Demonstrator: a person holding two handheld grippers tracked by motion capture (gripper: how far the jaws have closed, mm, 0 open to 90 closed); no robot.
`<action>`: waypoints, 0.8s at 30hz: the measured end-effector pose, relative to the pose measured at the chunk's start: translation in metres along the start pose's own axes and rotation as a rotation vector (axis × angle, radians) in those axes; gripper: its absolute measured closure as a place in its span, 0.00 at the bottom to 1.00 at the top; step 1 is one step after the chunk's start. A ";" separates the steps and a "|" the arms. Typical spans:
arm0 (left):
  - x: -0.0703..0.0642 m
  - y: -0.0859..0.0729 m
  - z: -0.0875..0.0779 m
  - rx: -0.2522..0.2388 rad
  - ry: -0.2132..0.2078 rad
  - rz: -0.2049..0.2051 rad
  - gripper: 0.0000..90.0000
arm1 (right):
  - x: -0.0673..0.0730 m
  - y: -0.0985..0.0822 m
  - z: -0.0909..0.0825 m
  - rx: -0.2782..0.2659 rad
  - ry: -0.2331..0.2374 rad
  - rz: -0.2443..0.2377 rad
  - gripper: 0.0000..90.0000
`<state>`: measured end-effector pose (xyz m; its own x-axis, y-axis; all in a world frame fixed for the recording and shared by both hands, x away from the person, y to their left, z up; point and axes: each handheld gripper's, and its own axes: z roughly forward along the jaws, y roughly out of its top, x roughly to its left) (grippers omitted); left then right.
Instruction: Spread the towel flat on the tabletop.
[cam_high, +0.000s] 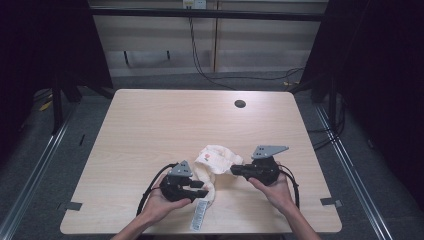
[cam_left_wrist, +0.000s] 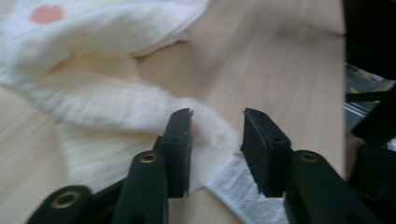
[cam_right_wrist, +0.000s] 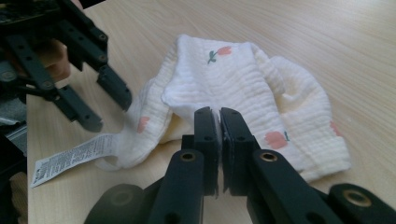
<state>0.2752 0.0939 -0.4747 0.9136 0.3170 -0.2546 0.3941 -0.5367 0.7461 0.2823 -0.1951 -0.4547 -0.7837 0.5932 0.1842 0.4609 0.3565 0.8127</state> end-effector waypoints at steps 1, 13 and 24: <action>-0.004 0.002 0.007 0.034 -0.025 0.019 0.73 | -0.001 0.000 0.000 0.002 -0.003 0.004 0.96; 0.000 0.000 0.033 0.100 0.004 0.043 0.58 | -0.002 -0.003 0.002 0.010 0.000 0.005 0.96; -0.009 -0.006 0.040 0.059 0.042 0.098 0.69 | -0.001 -0.004 0.002 0.012 0.002 -0.002 0.96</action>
<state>0.2683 0.0625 -0.5015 0.9437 0.2925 -0.1549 0.3090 -0.6112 0.7286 0.2819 -0.1952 -0.4591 -0.7853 0.5911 0.1842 0.4647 0.3661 0.8063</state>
